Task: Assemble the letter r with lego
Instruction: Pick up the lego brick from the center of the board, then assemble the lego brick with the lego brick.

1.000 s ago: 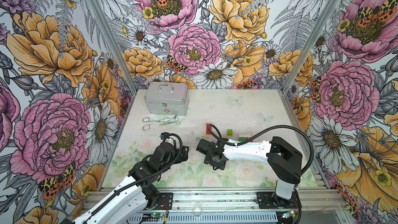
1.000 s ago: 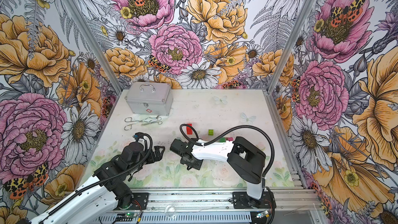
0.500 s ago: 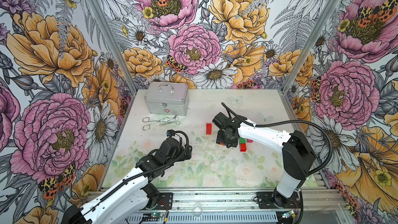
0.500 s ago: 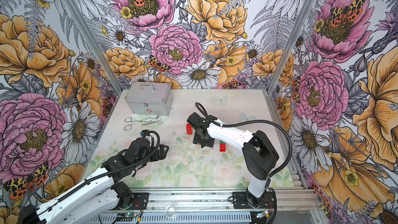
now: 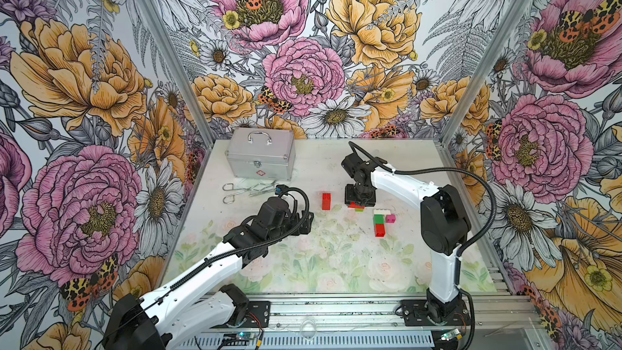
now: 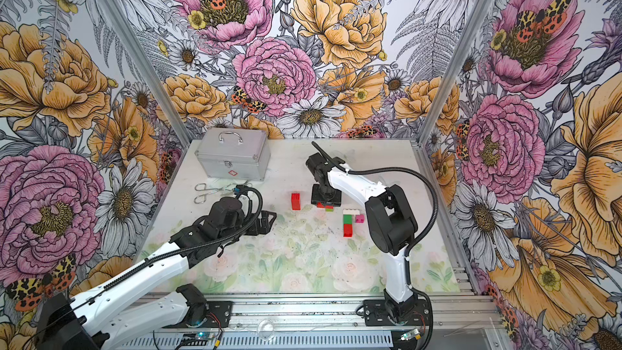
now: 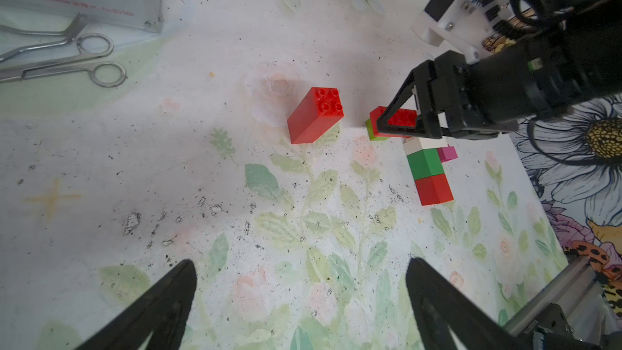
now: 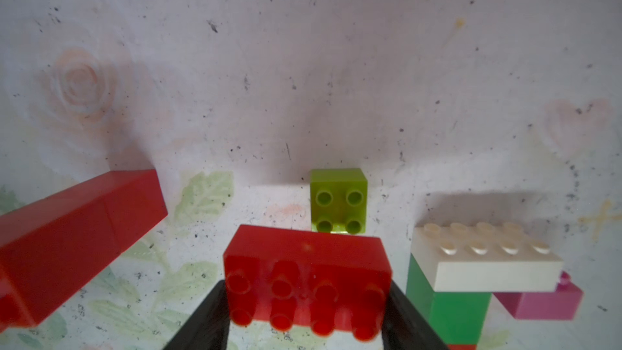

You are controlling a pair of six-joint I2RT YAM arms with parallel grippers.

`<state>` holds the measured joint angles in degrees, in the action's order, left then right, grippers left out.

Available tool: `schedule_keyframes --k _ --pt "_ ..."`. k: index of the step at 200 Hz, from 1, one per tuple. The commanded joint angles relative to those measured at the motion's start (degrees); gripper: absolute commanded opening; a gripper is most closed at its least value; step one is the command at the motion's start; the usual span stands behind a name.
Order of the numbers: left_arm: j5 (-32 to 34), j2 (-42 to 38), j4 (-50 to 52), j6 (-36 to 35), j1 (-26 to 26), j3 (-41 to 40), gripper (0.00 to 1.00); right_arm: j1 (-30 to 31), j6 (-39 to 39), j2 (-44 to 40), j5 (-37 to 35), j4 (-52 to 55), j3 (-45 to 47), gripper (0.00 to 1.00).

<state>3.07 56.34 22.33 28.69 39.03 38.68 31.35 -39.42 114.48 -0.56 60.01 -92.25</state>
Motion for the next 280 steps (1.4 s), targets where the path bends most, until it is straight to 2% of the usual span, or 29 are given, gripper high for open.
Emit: schedule_keyframes --k 1,280 --pt "-2.6 0.7 -2.4 -3.0 0.5 1.9 0.99 -0.1 2.1 1.3 0.9 0.8 -2.9 0.40" --pt "-1.4 0.2 -1.4 -2.2 0.5 2.4 0.99 -1.5 3.8 7.2 2.9 -1.6 -4.2 0.38"
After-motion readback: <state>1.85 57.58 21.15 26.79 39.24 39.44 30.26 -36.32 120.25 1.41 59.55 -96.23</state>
